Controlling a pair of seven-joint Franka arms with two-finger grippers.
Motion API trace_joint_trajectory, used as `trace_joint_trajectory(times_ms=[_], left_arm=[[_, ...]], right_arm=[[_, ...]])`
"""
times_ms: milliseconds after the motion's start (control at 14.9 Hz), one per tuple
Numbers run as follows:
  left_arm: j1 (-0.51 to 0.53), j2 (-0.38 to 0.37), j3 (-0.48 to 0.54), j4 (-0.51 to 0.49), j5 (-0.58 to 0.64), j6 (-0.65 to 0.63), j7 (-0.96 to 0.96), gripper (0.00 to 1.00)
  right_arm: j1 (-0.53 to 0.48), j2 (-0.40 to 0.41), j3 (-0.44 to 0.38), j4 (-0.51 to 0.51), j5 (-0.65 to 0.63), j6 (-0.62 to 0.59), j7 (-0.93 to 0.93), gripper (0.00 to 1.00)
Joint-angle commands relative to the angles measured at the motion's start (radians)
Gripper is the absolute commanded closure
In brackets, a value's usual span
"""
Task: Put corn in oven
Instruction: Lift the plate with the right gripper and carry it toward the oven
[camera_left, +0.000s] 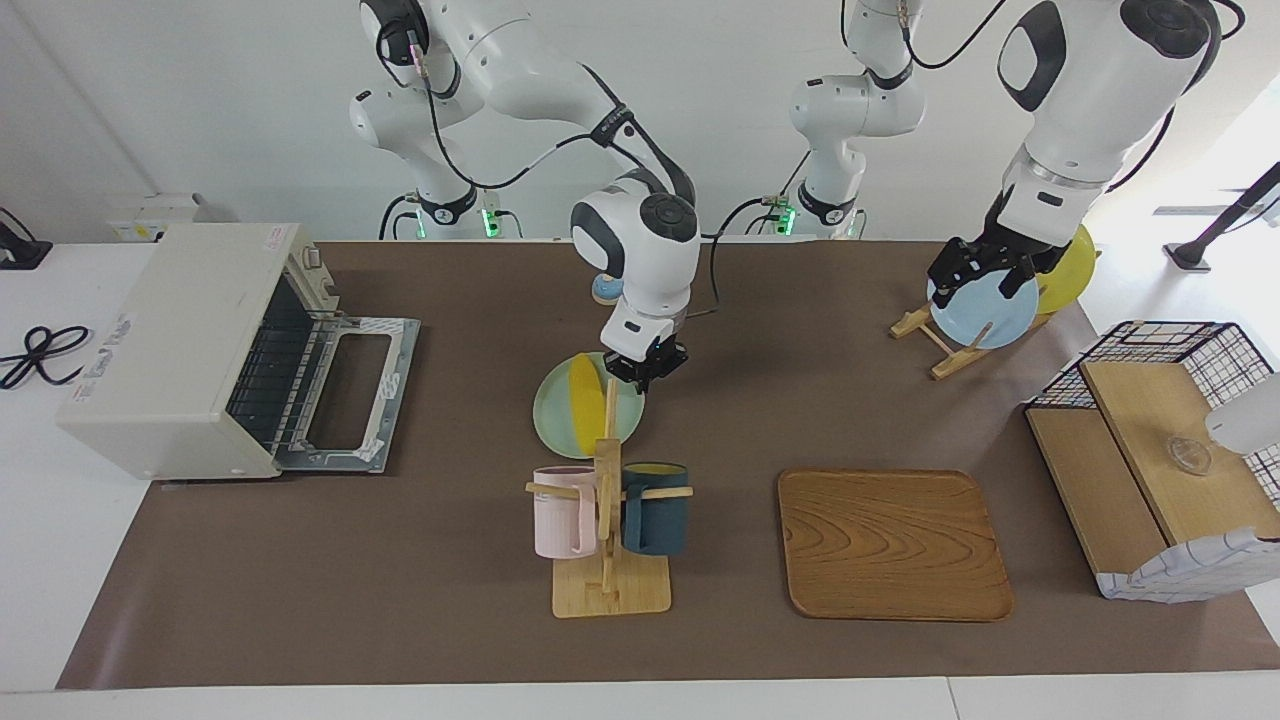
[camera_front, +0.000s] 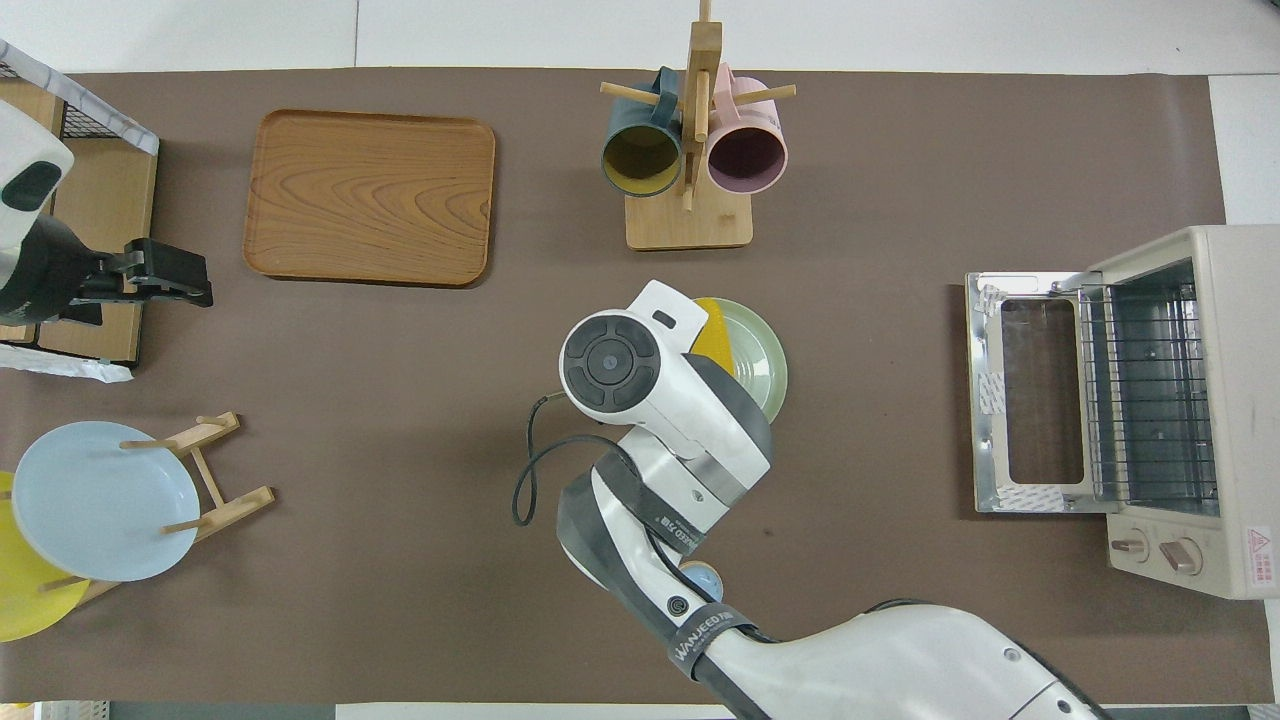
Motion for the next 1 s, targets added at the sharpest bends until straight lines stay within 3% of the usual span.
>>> trace_joint_trajectory(times_ms=[0, 335, 669, 937], left_arm=[[0.011, -0.014, -0.012, 0.012, 0.012, -0.040, 0.013, 0.00], [0.016, -0.009, -0.015, 0.021, 0.012, -0.032, 0.025, 0.00], [0.013, 0.037, -0.015, 0.145, 0.012, -0.181, 0.030, 0.00], [0.013, 0.028, -0.016, 0.127, 0.010, -0.179, 0.035, 0.00]], right_arm=[[-0.030, -0.035, 0.003, 0.036, -0.043, -0.124, -0.025, 1.00], [-0.076, -0.160, 0.000, -0.010, -0.140, -0.313, -0.025, 1.00], [-0.200, -0.234, 0.000, -0.154, -0.171, -0.313, -0.019, 1.00], [-0.331, -0.256, 0.000, -0.204, -0.172, -0.316, -0.023, 1.00]])
